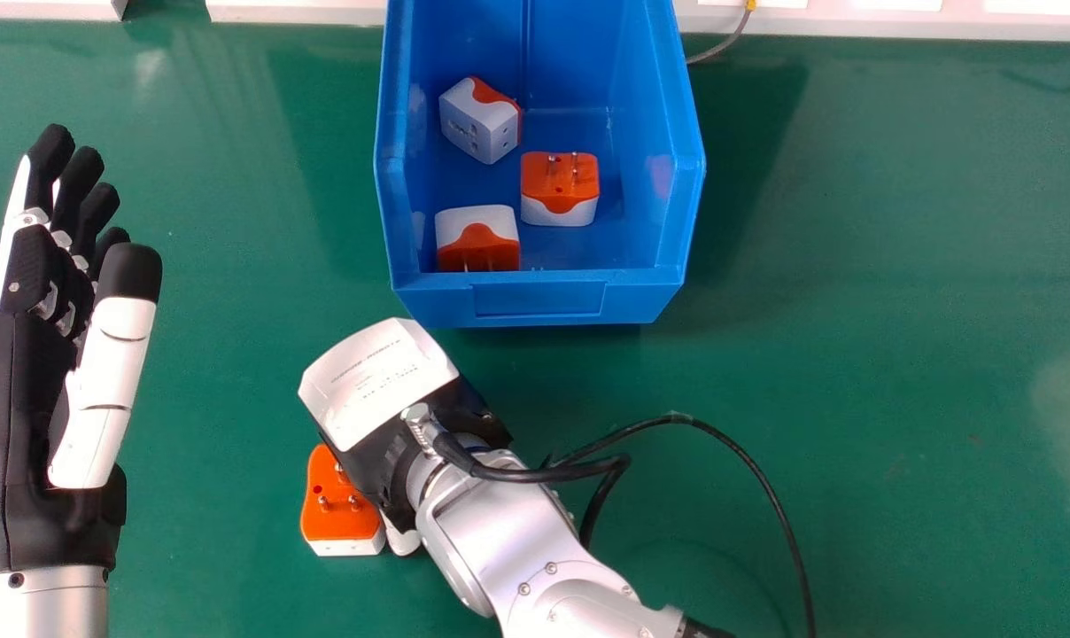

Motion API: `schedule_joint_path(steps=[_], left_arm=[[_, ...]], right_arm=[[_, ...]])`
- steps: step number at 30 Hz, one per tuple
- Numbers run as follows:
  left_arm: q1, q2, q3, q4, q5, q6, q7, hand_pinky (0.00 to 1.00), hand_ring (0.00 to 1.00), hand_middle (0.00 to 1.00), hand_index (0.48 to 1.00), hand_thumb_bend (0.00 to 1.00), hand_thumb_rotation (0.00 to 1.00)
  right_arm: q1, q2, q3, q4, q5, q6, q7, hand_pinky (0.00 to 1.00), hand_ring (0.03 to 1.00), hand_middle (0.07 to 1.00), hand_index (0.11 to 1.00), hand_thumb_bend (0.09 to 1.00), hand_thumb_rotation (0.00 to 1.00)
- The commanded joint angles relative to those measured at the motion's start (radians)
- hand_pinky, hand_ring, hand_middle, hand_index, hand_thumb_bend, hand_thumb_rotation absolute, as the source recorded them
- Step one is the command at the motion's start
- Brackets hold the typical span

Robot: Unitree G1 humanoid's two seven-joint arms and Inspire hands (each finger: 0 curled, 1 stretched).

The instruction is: Pick all objects and put in blue box

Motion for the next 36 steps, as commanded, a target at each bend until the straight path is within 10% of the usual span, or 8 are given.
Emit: schedule_joint_path(steps=[1,7,14,36], left_arm=[[-0.003,0.000,0.004,-0.014,0.009,-0.022,0.009,0.94,0.95,0.96,0.956,0.76,0.77],[0.001,0.006,0.005,-0.011,0.010,-0.025,0.009,0.93,0.95,0.96,0.962,0.76,0.78],[0.007,0.005,0.006,-0.016,0.011,-0.021,0.010,0.93,0.95,0.96,0.967,0.76,0.79],[0.011,0.007,0.007,-0.018,-0.012,-0.017,0.001,0.95,0.95,0.96,0.973,0.77,0.79]], right_arm=[[0.024,-0.011,-0.011,0.033,0.031,-0.001,0.016,0.52,0.600,0.648,0.549,0.560,0.12],[0.033,-0.001,-0.019,0.047,0.041,0.019,0.004,0.25,0.313,0.522,0.512,0.538,0.04],[0.020,-0.003,-0.009,0.051,0.035,0.024,0.035,0.14,0.198,0.483,0.495,0.531,0.01],[0.012,-0.052,0.011,-0.073,-0.002,0.010,0.146,0.45,0.543,0.647,0.543,0.524,0.11]])
